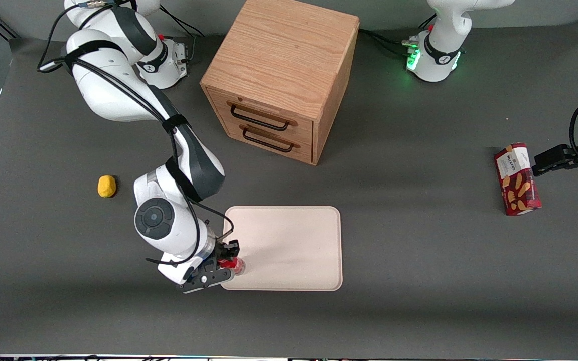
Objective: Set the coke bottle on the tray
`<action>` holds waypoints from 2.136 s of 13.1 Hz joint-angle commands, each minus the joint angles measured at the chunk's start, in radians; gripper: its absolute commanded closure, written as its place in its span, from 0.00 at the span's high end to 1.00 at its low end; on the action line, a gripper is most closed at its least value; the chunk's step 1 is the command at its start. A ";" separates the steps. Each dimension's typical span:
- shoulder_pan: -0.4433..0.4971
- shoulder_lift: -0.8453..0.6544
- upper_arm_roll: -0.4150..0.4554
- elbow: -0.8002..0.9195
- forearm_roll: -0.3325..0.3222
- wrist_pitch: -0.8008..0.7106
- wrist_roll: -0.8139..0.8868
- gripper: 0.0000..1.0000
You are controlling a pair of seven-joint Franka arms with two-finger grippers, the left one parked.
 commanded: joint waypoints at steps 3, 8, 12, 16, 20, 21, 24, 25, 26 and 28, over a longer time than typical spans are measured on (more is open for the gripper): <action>0.002 0.002 0.004 0.007 -0.023 0.001 0.031 0.54; 0.002 0.005 0.004 0.006 -0.021 0.002 0.041 1.00; -0.007 -0.017 0.002 0.007 -0.013 0.002 0.043 1.00; -0.044 -0.150 -0.007 -0.031 0.017 -0.125 0.043 1.00; -0.077 -0.441 -0.146 -0.308 0.159 -0.188 0.044 1.00; -0.072 -0.530 -0.212 -0.402 0.219 -0.188 0.032 1.00; -0.072 -0.739 -0.297 -0.608 0.229 -0.238 0.024 1.00; -0.072 -0.789 -0.320 -0.638 0.224 -0.274 0.020 1.00; -0.072 -0.829 -0.340 -0.654 0.221 -0.307 0.002 1.00; -0.072 -0.874 -0.399 -0.643 0.223 -0.375 -0.009 1.00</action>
